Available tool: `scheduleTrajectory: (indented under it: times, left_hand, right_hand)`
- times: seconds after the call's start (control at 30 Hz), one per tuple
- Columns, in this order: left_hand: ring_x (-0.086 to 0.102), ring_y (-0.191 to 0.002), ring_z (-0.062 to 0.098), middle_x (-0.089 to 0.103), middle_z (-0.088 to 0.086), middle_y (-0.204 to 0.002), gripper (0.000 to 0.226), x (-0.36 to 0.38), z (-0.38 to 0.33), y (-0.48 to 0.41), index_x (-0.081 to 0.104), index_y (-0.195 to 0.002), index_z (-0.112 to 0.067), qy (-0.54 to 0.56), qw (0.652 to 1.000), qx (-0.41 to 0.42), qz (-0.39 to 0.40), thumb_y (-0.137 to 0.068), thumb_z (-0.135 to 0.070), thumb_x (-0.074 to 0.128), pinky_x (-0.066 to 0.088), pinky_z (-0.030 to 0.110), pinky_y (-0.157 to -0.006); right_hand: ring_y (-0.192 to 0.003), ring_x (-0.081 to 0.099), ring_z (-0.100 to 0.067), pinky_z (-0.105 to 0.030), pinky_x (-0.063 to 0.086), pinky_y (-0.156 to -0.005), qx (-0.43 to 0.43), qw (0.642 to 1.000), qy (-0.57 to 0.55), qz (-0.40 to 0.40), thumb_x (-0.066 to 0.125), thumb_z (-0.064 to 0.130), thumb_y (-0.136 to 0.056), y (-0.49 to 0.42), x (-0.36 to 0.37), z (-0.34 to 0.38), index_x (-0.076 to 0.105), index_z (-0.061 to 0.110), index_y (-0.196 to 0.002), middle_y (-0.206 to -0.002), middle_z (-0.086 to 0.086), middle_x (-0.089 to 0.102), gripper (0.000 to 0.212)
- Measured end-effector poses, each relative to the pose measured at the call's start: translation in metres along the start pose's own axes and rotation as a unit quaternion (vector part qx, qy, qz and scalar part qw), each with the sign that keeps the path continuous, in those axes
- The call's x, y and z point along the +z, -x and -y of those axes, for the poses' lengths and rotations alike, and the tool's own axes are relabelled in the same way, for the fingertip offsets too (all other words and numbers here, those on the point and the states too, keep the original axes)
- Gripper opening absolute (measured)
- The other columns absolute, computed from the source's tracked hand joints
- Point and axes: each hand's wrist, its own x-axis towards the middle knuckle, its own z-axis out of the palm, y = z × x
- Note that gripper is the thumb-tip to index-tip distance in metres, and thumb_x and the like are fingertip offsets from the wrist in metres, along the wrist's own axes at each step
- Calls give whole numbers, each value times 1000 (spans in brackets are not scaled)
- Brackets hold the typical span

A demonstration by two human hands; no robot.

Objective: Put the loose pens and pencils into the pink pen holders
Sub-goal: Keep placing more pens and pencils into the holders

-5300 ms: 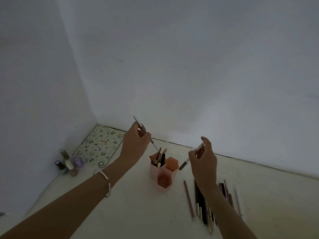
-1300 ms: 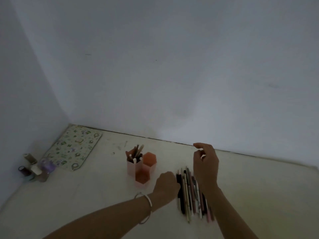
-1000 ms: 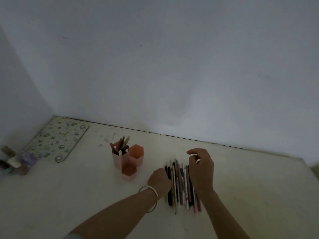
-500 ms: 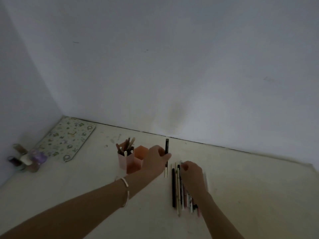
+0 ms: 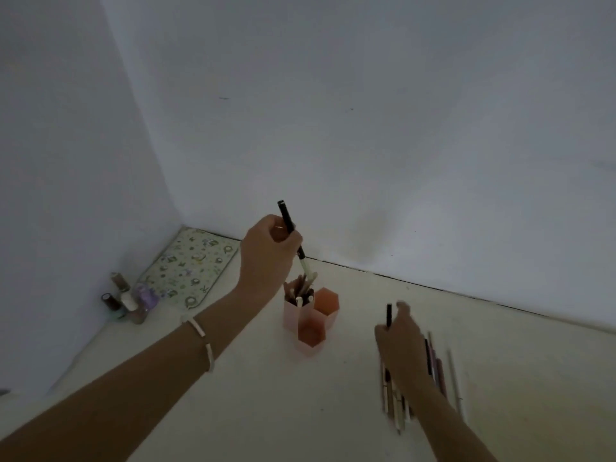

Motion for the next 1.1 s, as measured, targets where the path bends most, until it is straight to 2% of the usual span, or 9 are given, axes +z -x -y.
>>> scheduleTrajectory:
  times: [0.1,0.2,0.37,0.47,0.57,0.63,0.77,0.93,1.1]
  left_hand:
    - [61,-56,-6,64,-11,-69,34,-13,13,-9,56,-113,-25,-37,998,42,-1,-84,-12,67,44,8,-48]
    - [65,-65,-1,65,-10,-76,56,-14,35,-9,43,-134,-31,-65,995,66,23,-87,-10,65,54,19,-55]
    - [68,-72,4,69,-7,-80,48,-3,63,-14,46,-128,-27,-92,993,64,33,-89,-8,63,57,25,-64]
    - [67,-71,8,69,-5,-80,40,3,73,-12,49,-123,-25,-116,990,44,61,-89,-10,62,50,16,-61]
    - [63,-85,14,68,-4,-90,21,4,82,-6,61,-110,-21,-219,969,39,107,-91,-27,53,46,21,-69]
    - [58,-92,12,69,-7,-95,30,1,86,-2,69,-98,-24,-280,952,72,97,-90,-40,44,41,24,-73]
    - [60,-97,16,68,-4,-101,29,-13,79,-10,69,-106,-18,-190,977,82,45,-95,-28,44,42,27,-80]
    - [58,-71,10,65,-7,-85,28,-29,74,-24,62,-112,-17,-141,989,43,-3,-95,-21,41,42,28,-64]
    - [57,-72,11,66,-4,-95,23,-34,60,-12,57,-110,-19,-87,992,71,-53,-93,-16,42,48,34,-64]
  right_hand:
    - [-57,57,-11,-19,43,-50,-66,985,-143,-70,55,7,-88,-9,-27,41,30,24,-140,-73,1,56,61]
    - [-52,53,-6,-16,45,-48,-110,952,-254,-132,55,4,-88,-10,-40,76,36,31,-129,-72,3,55,53]
    - [-66,60,-6,-12,47,-57,-182,896,-357,-189,54,5,-89,1,-34,110,39,33,-126,-83,9,60,49]
    - [-75,63,-8,-12,49,-64,-197,887,-372,-187,55,7,-90,5,-22,120,39,37,-124,-90,6,63,49]
    - [-78,64,-10,-13,49,-68,-212,897,-346,-176,57,8,-91,8,-9,121,37,32,-127,-90,6,64,48]
    - [-78,63,-9,-12,49,-67,-230,910,-307,-159,58,9,-91,9,0,121,36,30,-128,-90,8,64,48]
    - [-74,58,-5,-15,47,-66,-252,933,-219,-133,58,15,-92,9,15,119,34,32,-125,-94,14,59,44]
    - [-73,57,-8,-23,51,-66,-256,956,-115,-88,58,18,-94,6,35,110,38,34,-120,-90,12,55,37]
    - [-92,57,-14,-29,50,-82,-340,937,-8,-84,54,26,-94,10,49,96,72,15,-97,-115,-1,63,21]
